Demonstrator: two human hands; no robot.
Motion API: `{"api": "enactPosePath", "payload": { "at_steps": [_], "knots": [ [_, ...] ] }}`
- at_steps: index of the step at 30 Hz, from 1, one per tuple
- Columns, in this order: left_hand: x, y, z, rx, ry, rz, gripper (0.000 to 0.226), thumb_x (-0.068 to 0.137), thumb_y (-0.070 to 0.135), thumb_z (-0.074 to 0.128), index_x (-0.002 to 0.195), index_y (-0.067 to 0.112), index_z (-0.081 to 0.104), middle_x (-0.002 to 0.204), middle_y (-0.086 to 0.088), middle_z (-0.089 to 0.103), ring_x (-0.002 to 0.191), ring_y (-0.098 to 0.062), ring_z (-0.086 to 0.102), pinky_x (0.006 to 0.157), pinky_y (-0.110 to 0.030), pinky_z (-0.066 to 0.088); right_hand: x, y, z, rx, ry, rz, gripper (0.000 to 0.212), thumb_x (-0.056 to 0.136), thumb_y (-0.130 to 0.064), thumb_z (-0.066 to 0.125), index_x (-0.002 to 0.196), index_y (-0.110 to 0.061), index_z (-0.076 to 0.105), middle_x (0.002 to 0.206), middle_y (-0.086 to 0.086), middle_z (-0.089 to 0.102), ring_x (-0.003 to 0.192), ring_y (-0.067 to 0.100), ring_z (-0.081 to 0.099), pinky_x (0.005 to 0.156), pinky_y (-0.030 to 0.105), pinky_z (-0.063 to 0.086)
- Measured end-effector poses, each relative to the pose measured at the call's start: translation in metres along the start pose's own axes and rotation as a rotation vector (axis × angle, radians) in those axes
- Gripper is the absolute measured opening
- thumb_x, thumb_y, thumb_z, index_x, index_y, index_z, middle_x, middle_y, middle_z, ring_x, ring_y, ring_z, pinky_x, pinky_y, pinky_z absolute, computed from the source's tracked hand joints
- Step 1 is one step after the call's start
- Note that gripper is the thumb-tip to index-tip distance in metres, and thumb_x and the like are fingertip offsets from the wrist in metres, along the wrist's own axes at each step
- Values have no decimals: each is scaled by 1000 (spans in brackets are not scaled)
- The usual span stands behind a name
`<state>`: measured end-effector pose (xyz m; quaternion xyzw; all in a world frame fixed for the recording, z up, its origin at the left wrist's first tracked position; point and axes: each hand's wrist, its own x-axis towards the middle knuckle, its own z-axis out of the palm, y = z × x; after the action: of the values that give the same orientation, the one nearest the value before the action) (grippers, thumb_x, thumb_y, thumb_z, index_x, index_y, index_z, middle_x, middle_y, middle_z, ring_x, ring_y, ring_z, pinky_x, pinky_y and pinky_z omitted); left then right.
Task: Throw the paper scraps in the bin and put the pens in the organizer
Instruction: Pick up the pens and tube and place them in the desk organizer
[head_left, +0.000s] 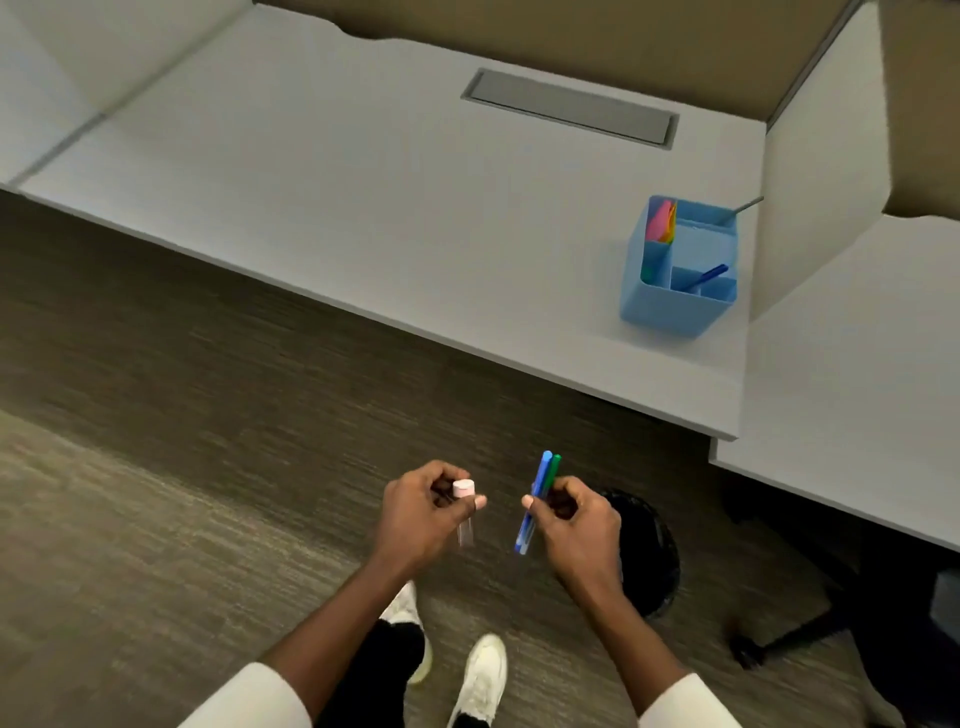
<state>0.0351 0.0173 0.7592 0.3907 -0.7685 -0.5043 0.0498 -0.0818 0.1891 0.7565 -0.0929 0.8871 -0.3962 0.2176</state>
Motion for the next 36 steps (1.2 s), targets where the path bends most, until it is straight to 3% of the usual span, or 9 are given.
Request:
{"api": "enactPosePath", "payload": {
  "at_steps": [5, 9, 15, 20, 27, 30, 36],
  "knots": [
    [18, 26, -15, 33, -18, 35, 25, 77, 32, 94, 96, 32, 77, 80, 14, 76, 76, 7, 70, 63, -8, 54, 15, -30, -13, 13, 38, -20, 17, 81, -30, 87, 86, -27, 72, 76, -11, 70, 68, -5, 64, 58, 5, 45],
    [48, 45, -26, 72, -83, 76, 26, 80, 33, 91, 99, 37, 74, 85, 15, 74, 86, 12, 68, 64, -7, 55, 33, -53, -21, -3, 66, -3, 16, 84, -30, 86, 92, -29, 71, 83, -13, 71, 75, -2, 67, 58, 6, 45],
    [122, 81, -43, 93, -149, 157, 28, 81, 37, 89, 103, 39, 73, 90, 16, 75, 90, 10, 68, 68, -7, 55, 73, -82, -38, 68, 192, 77, 18, 86, -28, 84, 95, -30, 68, 89, -10, 72, 85, 4, 70, 74, 18, 55],
    [181, 119, -58, 123, -233, 248, 31, 82, 44, 86, 108, 40, 70, 95, 21, 72, 87, 5, 70, 72, -8, 51, 115, -116, -68, 133, 445, 149, 17, 85, -31, 86, 89, -24, 71, 85, -11, 74, 78, 0, 68, 63, 6, 45],
    [231, 158, -53, 121, -274, 321, 27, 82, 46, 87, 103, 40, 71, 91, 21, 74, 84, 4, 70, 71, -12, 51, 179, -145, -119, 149, 752, 141, 37, 86, -31, 85, 114, -10, 74, 108, 6, 80, 93, 19, 74, 73, 5, 41],
    [240, 163, -42, 98, -280, 328, 27, 80, 45, 89, 101, 39, 73, 90, 23, 75, 86, 10, 69, 70, -14, 52, 208, -148, -139, 85, 819, 71, 36, 86, -28, 85, 114, -8, 74, 107, 9, 80, 94, 22, 76, 71, 2, 39],
    [250, 172, -18, 74, -229, 286, 26, 80, 42, 90, 99, 39, 72, 88, 24, 75, 88, 8, 70, 72, -19, 56, 258, -134, -162, -7, 806, 22, 28, 85, -25, 86, 102, -4, 75, 95, 14, 80, 84, 32, 75, 76, 24, 47]
  ]
}}
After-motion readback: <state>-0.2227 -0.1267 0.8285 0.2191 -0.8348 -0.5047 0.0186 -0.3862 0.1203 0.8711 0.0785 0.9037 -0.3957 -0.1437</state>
